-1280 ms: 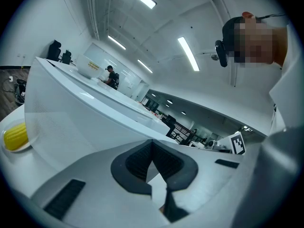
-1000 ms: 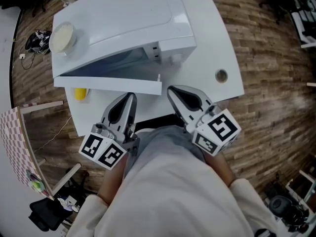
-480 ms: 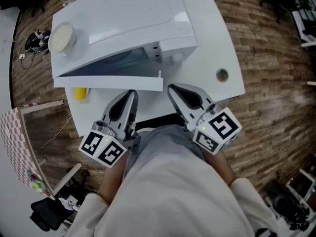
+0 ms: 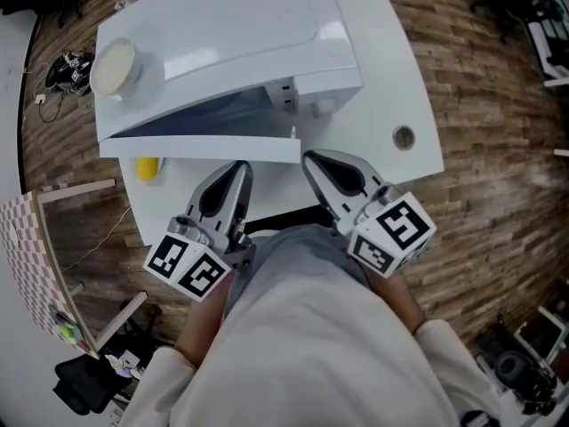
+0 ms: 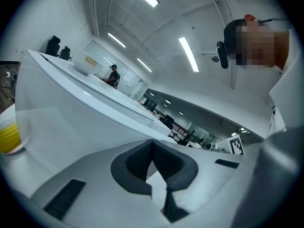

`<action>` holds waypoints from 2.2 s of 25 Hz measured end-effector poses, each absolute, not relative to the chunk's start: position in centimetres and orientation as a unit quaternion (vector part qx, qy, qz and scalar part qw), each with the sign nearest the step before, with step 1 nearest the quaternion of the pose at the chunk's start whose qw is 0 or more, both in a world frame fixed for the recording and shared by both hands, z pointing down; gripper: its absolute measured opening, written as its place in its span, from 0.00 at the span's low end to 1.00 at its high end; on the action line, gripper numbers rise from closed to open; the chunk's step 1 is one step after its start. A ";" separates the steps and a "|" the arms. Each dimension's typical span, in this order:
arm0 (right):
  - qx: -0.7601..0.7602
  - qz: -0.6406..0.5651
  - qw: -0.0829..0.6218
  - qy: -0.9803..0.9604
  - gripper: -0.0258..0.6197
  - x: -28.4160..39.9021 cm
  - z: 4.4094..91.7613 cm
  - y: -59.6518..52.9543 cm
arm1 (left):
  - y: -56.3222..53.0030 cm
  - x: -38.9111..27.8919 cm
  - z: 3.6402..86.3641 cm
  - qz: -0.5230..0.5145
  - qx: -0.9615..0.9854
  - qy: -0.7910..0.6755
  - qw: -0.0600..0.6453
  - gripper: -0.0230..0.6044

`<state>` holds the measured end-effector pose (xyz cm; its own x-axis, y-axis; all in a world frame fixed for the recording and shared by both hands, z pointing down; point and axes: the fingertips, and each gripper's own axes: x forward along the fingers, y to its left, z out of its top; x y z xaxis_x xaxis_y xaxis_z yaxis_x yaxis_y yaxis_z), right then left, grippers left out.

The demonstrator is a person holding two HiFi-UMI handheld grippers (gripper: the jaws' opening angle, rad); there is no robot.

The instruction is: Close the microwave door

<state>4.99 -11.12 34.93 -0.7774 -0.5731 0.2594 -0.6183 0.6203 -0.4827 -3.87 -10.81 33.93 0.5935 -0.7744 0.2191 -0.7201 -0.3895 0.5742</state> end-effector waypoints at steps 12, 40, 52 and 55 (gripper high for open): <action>0.340 0.285 0.040 -0.896 0.07 4.9 35.1 -12.0 | -11.4 -3.9 34.1 -0.049 0.832 -0.444 0.328 0.06; 0.366 0.287 0.031 -0.885 0.07 5.2 35.2 -13.9 | -13.4 -3.9 34.1 -0.058 0.833 -0.428 0.346 0.06; 0.369 0.287 0.033 -0.883 0.07 5.5 35.2 -14.6 | -14.4 -3.9 34.1 -0.056 0.833 -0.433 0.341 0.06; 0.371 0.289 0.033 -0.882 0.07 5.5 35.3 -14.6 | -14.7 -4.0 34.2 -0.057 0.832 -0.432 0.343 0.06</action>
